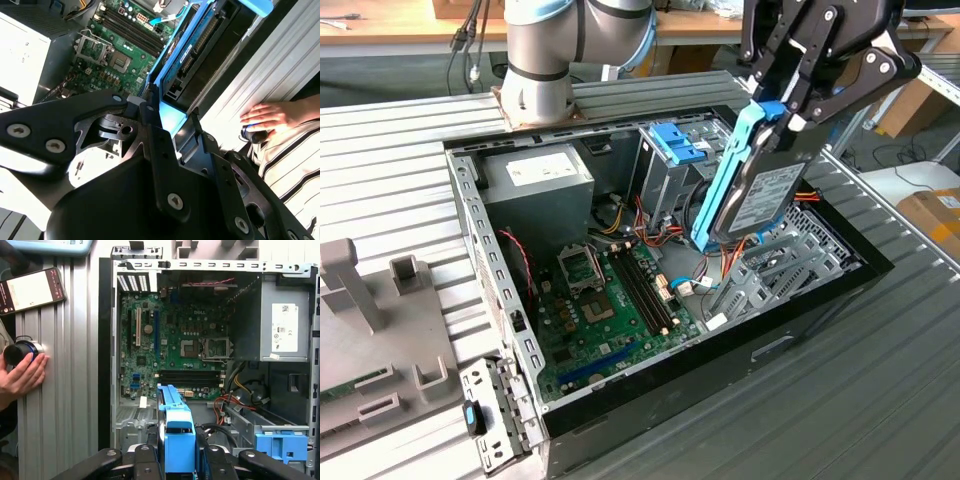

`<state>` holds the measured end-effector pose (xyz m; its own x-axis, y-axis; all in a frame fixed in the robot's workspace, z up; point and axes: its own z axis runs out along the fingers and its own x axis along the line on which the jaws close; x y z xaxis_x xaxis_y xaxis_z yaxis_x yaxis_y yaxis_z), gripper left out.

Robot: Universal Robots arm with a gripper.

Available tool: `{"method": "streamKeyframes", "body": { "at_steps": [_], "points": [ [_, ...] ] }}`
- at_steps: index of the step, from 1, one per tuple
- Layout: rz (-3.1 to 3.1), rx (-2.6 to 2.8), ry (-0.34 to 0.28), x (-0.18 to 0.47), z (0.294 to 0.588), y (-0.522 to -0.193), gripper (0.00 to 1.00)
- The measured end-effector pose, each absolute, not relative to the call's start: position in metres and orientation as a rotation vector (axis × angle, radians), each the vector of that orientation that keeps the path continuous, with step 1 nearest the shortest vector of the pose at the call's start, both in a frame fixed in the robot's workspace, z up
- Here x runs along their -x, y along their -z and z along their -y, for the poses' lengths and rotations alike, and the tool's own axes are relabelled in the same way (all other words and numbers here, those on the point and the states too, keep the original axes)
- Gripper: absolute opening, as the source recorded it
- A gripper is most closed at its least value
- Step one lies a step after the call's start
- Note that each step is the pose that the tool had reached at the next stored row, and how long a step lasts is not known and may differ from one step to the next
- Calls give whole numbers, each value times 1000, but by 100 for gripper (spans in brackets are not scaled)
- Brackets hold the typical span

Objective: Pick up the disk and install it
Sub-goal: 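Pick up the disk, then insert the disk into the insertion slot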

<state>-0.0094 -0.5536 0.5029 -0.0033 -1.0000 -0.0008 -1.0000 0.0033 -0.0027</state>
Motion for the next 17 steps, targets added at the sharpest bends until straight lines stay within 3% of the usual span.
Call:
{"method": "streamKeyframes", "body": {
  "at_steps": [17],
  "points": [
    [-2210, 2239, -3, -48, 556, -497, 36]
  ]
}}
